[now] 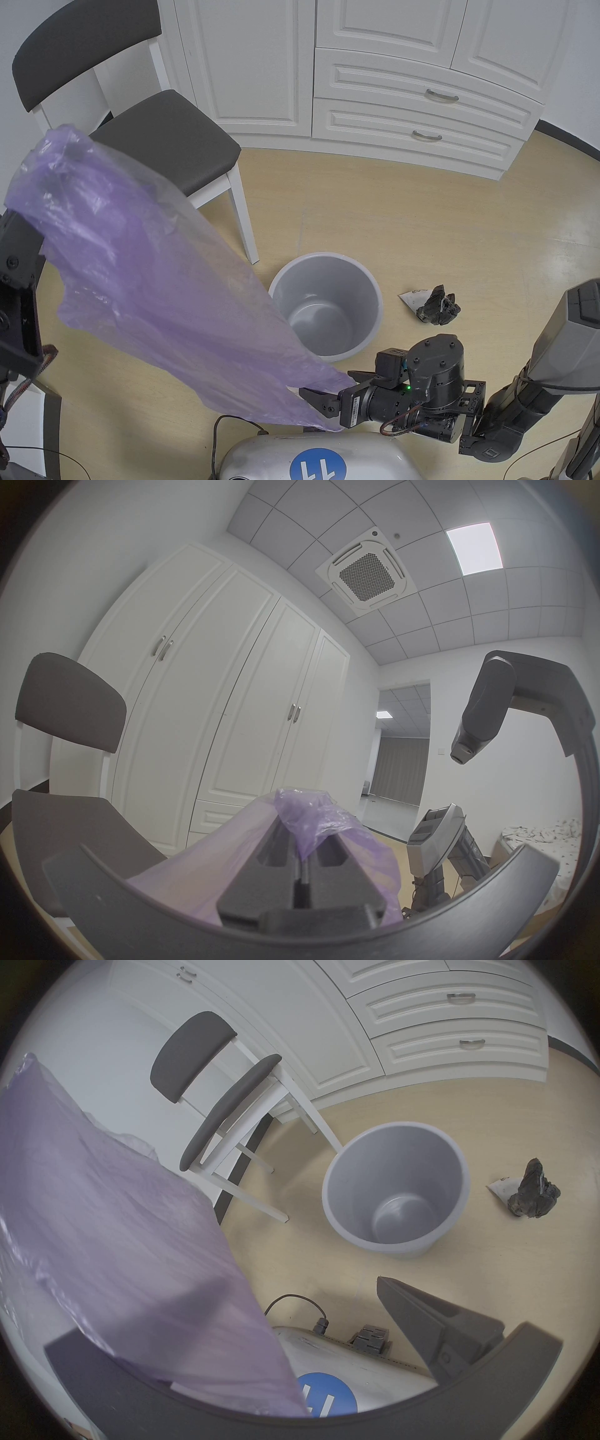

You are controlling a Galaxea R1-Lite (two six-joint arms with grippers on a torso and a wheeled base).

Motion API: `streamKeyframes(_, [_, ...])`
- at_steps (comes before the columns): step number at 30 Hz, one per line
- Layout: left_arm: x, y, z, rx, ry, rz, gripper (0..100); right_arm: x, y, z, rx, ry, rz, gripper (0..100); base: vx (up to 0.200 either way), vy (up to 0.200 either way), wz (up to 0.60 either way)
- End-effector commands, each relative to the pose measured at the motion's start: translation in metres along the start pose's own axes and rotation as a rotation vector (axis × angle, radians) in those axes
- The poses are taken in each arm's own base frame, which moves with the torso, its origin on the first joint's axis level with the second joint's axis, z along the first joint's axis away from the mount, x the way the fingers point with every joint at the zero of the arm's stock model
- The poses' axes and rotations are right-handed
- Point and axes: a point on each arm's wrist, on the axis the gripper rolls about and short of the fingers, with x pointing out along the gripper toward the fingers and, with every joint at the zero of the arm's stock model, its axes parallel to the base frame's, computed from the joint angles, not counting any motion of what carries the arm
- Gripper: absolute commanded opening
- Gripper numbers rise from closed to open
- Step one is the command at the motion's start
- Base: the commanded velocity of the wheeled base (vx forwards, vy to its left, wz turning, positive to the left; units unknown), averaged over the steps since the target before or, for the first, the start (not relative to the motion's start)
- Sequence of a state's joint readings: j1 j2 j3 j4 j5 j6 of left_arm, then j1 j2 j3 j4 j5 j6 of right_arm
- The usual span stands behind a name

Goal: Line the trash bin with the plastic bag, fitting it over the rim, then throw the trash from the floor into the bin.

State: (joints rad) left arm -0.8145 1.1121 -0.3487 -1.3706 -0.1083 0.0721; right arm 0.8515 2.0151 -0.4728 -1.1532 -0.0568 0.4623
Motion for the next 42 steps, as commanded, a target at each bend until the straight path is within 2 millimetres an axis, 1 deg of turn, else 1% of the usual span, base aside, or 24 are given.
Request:
streamKeyframes(1, [0.000,0.000,0.000,0.000,-0.002,-0.001,0,0.002,-0.001,-0.003,-0.002,0.009,-0.003,100,0.000,0.000,0.00])
streamKeyframes(8, [0.000,0.000,0.000,0.000,-0.002,-0.001,0,0.004,-0.002,-0.005,-0.003,0.000,0.000,100,0.000,0.000,0.00])
streamKeyframes(9, [0.000,0.000,0.000,0.000,-0.002,-0.001,0,0.005,-0.002,-0.006,-0.004,-0.003,0.000,0,0.000,0.000,0.00])
streamKeyframes(14, [0.000,0.000,0.000,0.000,0.000,-0.001,0,0.005,-0.001,-0.003,-0.001,-0.034,0.006,0,0.000,0.000,0.00])
streamKeyframes(17, [0.000,0.000,0.000,0.000,0.001,-0.001,0,0.000,0.000,0.001,0.000,-0.055,0.012,0,0.000,0.000,0.00])
streamKeyframes(21, [0.001,0.001,-0.002,-0.001,0.008,0.003,0,-0.009,0.000,0.013,-0.005,-0.107,0.005,0,0.000,0.000,0.00])
streamKeyframes(24, [0.001,0.005,-0.005,-0.016,0.025,0.025,0,-0.022,-0.003,0.031,-0.010,-0.172,-0.002,0,0.000,0.000,0.00])
streamKeyframes(28, [0.003,0.008,-0.011,-0.024,0.058,0.045,0,-0.035,-0.011,0.045,-0.055,-0.226,-0.034,0,0.000,0.000,0.00])
streamKeyframes(29, [0.003,0.009,-0.012,-0.022,0.061,0.047,0,-0.036,-0.012,0.046,-0.057,-0.228,-0.036,0,0.000,0.000,0.00])
streamKeyframes(31, [0.003,0.010,-0.018,-0.023,0.100,0.051,0,-0.046,-0.016,0.057,-0.081,-0.273,-0.054,0,0.000,0.000,0.00])
streamKeyframes(32, [0.003,0.010,-0.019,-0.023,0.107,0.052,0,-0.048,-0.017,0.058,-0.085,-0.279,-0.057,0,0.000,0.000,0.00])
streamKeyframes(35, [0.003,0.010,-0.026,-0.030,0.162,0.053,0,-0.063,-0.018,0.071,-0.108,-0.339,-0.067,0,0.000,0.000,0.00])
streamKeyframes(36, [0.003,0.010,-0.027,-0.031,0.167,0.053,0,-0.065,-0.018,0.073,-0.113,-0.345,-0.069,0,0.000,0.000,0.00])
streamKeyframes(39, [0.001,0.010,-0.034,-0.036,0.234,0.054,0,-0.080,-0.019,0.084,-0.144,-0.400,-0.088,0,0.000,0.000,0.00])
streamKeyframes(42, [0.000,0.009,-0.041,-0.040,0.296,0.052,0,-0.090,-0.017,0.091,-0.159,-0.428,-0.103,0,0.000,0.000,0.00])
